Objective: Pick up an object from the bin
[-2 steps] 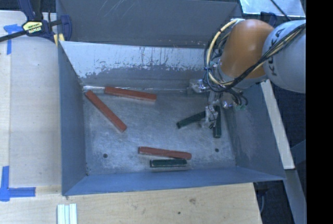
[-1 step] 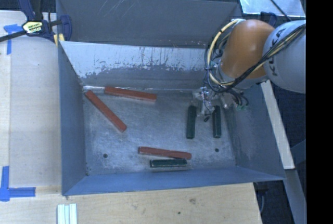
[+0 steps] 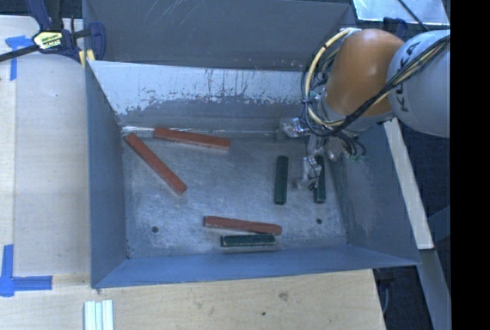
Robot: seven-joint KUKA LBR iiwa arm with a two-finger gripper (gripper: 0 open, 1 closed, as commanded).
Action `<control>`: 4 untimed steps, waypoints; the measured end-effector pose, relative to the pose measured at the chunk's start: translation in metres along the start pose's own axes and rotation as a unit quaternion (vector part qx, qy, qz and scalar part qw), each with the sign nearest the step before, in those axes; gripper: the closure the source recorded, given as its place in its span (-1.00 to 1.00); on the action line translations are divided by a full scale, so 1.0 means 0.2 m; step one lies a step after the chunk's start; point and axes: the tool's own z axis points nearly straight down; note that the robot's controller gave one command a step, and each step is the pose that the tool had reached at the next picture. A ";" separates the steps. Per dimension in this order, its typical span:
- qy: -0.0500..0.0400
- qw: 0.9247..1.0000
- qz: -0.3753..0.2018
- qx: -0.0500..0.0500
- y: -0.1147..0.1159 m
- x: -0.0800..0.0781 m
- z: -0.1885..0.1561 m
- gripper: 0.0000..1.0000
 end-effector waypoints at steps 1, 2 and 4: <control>0.000 1.000 0.000 0.000 0.00 0.00 0.00 1.00; 0.000 1.000 -0.001 0.000 0.00 0.00 0.00 -1.00; -0.001 0.973 -0.231 -0.001 0.06 -0.06 0.00 1.00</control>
Offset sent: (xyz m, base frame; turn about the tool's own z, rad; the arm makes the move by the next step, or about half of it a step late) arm 0.0000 0.0000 0.0000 0.0000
